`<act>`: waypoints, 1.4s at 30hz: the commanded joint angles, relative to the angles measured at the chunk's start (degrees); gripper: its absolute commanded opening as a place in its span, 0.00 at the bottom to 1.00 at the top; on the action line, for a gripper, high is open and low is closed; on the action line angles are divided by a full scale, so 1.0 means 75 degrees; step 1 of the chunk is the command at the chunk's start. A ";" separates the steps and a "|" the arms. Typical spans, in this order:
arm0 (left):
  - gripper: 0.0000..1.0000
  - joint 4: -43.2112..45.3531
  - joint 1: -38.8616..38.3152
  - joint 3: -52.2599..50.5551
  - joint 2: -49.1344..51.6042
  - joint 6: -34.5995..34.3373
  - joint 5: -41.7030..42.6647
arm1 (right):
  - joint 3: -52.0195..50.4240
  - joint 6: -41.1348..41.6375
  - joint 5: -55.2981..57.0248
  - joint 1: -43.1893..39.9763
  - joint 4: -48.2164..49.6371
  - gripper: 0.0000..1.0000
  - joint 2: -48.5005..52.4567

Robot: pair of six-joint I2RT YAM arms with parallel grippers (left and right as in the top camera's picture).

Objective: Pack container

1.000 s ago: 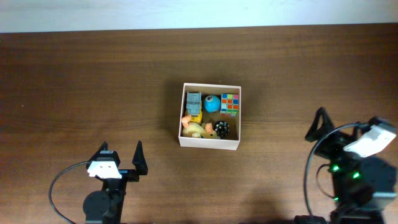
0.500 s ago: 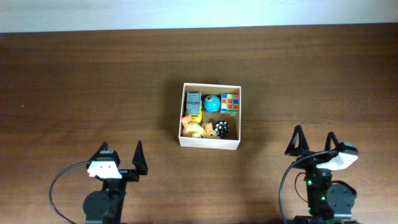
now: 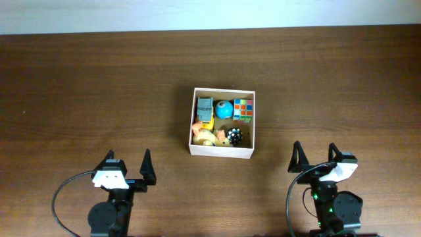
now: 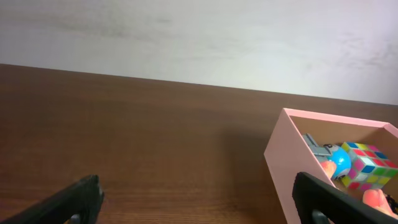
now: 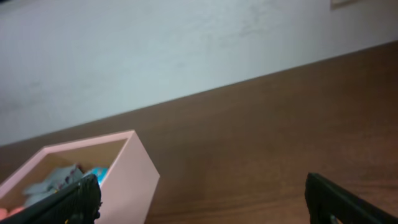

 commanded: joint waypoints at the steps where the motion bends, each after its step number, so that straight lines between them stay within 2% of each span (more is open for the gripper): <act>1: 0.99 0.0020 -0.0023 -0.0047 -0.0067 0.0152 0.0085 | -0.0035 -0.0440 -0.0041 0.0055 -0.0195 0.99 -0.0122; 42: 0.99 0.0020 -0.0023 -0.0047 -0.0067 0.0152 0.0085 | -0.0035 -0.0565 -0.0044 0.0055 -0.0192 0.99 -0.0122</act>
